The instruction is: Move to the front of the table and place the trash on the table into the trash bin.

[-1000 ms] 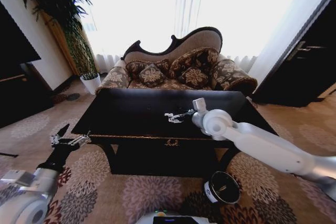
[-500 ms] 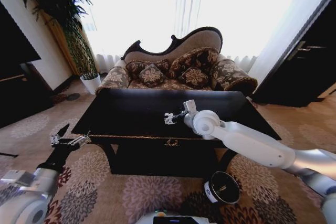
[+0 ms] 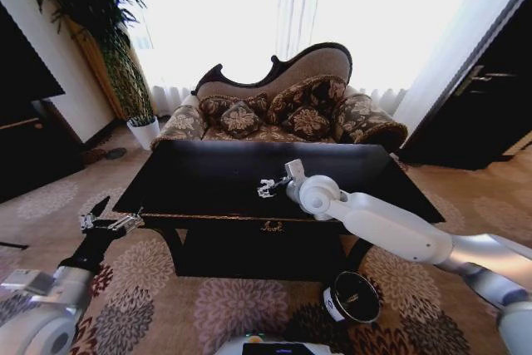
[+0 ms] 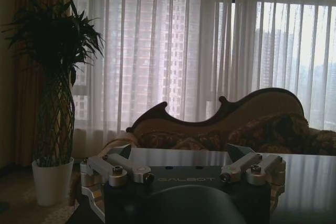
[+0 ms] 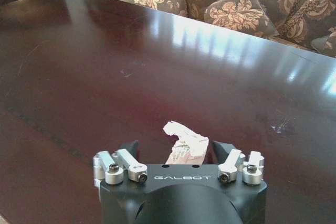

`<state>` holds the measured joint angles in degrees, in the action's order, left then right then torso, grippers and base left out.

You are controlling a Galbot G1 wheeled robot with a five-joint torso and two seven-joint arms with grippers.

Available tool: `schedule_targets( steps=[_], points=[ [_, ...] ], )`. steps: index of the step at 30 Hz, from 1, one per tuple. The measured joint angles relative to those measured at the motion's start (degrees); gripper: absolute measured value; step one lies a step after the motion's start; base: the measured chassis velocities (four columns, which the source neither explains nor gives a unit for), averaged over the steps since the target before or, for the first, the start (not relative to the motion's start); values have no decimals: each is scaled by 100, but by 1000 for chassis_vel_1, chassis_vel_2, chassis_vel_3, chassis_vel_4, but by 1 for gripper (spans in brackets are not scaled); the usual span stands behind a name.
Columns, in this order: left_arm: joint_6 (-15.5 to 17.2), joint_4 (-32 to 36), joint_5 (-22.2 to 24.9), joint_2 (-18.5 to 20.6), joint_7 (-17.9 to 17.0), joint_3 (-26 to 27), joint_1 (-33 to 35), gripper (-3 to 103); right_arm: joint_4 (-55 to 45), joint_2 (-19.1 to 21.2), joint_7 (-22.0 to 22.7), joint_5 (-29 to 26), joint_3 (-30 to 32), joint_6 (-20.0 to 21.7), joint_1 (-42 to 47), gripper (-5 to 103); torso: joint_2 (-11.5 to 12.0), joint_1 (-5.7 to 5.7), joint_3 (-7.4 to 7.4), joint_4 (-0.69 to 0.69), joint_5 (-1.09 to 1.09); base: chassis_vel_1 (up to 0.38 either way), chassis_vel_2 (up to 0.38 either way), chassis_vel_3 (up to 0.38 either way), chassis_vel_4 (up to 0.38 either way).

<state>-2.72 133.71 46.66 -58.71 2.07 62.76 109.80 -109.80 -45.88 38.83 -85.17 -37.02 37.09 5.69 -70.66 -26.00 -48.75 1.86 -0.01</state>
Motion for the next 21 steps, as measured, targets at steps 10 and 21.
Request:
schedule_targets(
  steps=[10, 21],
  points=[
    [0, 1, 0, 0, 0, 0, 0, 100, 0, 21, -25, 8, 27, -16, 10, 45, 0, 0, 0, 0, 0, 0, 0, 0, 0],
    [0, 0, 0, 0, 0, 0, 0, 100, -190, 201, -29, -20, 199, -41, 97, 3, 0, 0, 0, 0, 0, 0, 0, 0, 0]
  ],
)
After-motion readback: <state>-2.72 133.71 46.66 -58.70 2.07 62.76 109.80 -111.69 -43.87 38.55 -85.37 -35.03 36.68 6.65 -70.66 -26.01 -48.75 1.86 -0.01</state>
